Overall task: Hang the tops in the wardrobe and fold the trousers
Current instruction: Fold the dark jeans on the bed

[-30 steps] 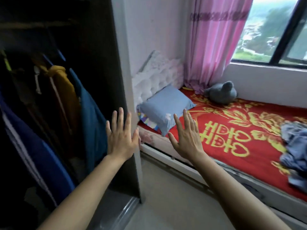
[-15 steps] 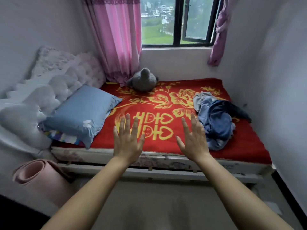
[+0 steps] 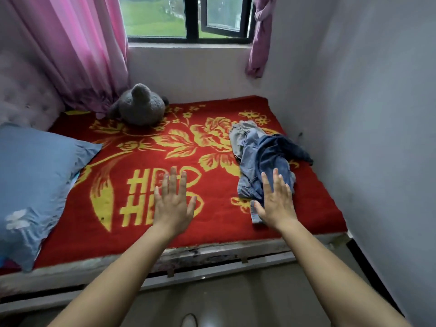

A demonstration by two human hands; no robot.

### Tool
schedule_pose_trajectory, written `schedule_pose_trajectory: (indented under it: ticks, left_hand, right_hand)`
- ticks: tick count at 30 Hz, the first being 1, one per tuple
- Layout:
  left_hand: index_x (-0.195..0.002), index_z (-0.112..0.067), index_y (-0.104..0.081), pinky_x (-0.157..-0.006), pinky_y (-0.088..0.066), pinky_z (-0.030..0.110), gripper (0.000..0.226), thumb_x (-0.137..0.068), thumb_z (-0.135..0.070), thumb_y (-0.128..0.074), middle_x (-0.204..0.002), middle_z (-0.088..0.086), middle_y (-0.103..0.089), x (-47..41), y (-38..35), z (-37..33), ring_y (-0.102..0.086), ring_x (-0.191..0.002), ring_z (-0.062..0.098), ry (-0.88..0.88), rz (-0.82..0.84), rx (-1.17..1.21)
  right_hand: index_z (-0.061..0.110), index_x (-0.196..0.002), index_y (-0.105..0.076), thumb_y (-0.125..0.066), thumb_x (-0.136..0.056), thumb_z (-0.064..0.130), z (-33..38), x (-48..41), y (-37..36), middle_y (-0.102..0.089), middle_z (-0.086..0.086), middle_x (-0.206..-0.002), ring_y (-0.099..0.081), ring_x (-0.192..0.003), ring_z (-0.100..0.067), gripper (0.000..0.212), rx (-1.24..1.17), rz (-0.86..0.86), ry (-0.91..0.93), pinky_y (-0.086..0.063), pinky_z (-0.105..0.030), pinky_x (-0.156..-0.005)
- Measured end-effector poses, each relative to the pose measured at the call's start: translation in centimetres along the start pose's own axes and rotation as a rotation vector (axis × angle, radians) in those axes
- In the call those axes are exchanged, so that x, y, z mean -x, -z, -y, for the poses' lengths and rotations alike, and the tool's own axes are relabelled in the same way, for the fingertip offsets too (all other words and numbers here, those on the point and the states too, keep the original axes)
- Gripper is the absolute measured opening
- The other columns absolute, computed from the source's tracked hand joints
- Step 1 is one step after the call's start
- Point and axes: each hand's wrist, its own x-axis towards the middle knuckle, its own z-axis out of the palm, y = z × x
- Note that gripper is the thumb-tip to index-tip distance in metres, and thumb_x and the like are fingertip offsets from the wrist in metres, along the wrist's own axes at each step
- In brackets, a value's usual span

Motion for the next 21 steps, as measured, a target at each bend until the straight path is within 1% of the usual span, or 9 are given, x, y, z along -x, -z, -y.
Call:
schedule_pose_trajectory:
  ticks: [2,5,7,10,13,16,18,21]
  left_hand:
    - [-0.155,-0.022,0.009,-0.119,-0.008,0.055,0.077,-0.097,-0.056,-0.029,-0.161,0.006,0.021,-4.7,-1.0,-1.0,0.012,-0.15,0.027,-0.081,0.023,-0.005]
    - [-0.155,-0.022,0.007,-0.119,-0.011,0.056,0.075,-0.098,-0.055,-0.027,-0.163,0.007,0.015,-12.5,-1.9,-3.6,0.01,-0.15,0.027,-0.149,0.051,-0.032]
    - [-0.155,-0.021,0.004,-0.118,-0.013,0.054,0.074,-0.098,-0.054,-0.028,-0.163,0.007,0.01,-16.6,-2.9,-6.2,0.006,-0.15,0.027,-0.16,0.092,0.015]
    - [-0.156,-0.021,0.001,-0.119,-0.016,0.05,0.074,-0.098,-0.056,-0.029,-0.164,0.007,0.005,-21.6,-6.4,-10.8,0.003,-0.151,0.025,-0.152,0.148,0.128]
    - [-0.156,-0.02,-0.002,-0.118,-0.017,0.047,0.074,-0.099,-0.055,-0.032,-0.164,0.006,0.002,-26.5,-11.4,-15.8,0.0,-0.151,0.023,-0.131,0.222,0.2]
    - [-0.156,-0.02,-0.001,-0.119,-0.015,0.044,0.074,-0.099,-0.055,-0.033,-0.164,0.004,0.004,-30.8,-17.3,-20.7,0.001,-0.15,0.022,-0.068,0.329,0.231]
    - [-0.157,-0.019,-0.001,-0.12,-0.014,0.043,0.076,-0.099,-0.054,-0.035,-0.164,0.005,0.004,-33.5,-21.3,-23.6,0.0,-0.15,0.022,0.031,0.398,0.259]
    - [-0.156,-0.014,-0.003,-0.118,-0.018,0.045,0.078,-0.098,-0.052,-0.04,-0.164,0.007,-0.002,-37.5,-27.4,-27.7,-0.004,-0.15,0.024,0.216,0.485,0.308]
  right_hand:
    - [0.02,-0.158,0.006,-0.056,-0.093,0.047,-1.7,-3.6,0.2,0.018,-0.017,-0.162,0.003,-0.152,-0.035,0.094,0.006,-0.026,-0.044,-0.008,-0.049,-0.123]
    - [0.019,-0.158,0.004,-0.058,-0.092,0.045,-4.2,-8.8,0.8,0.014,-0.019,-0.163,0.0,-0.151,-0.037,0.095,0.001,-0.061,-0.112,-0.01,-0.049,-0.123]
    - [0.018,-0.159,0.0,-0.059,-0.091,0.043,-6.1,-11.2,0.9,0.011,-0.02,-0.163,-0.004,-0.151,-0.038,0.094,-0.001,-0.068,-0.15,-0.013,-0.049,-0.122]
    - [0.016,-0.159,-0.005,-0.061,-0.091,0.042,-10.4,-14.7,-0.1,0.005,-0.023,-0.163,-0.008,-0.15,-0.04,0.092,-0.024,-0.094,-0.184,-0.018,-0.049,-0.121]
    - [0.016,-0.158,-0.003,-0.06,-0.091,0.043,-15.9,-18.9,-2.6,0.005,-0.023,-0.163,-0.007,-0.151,-0.038,0.091,-0.048,-0.076,-0.218,-0.017,-0.046,-0.121]
    - [0.018,-0.158,0.003,-0.055,-0.093,0.045,-21.7,-23.2,-6.9,0.011,-0.021,-0.163,-0.003,-0.151,-0.036,0.091,-0.103,0.011,-0.261,-0.012,-0.044,-0.122]
    - [0.018,-0.157,0.006,-0.053,-0.094,0.046,-25.2,-25.8,-10.1,0.013,-0.021,-0.163,-0.002,-0.151,-0.036,0.09,-0.164,0.079,-0.302,-0.011,-0.043,-0.122]
    - [0.018,-0.158,0.007,-0.051,-0.096,0.046,-30.0,-29.6,-14.7,0.012,-0.021,-0.163,-0.005,-0.151,-0.037,0.09,-0.217,0.169,-0.351,-0.012,-0.043,-0.121]
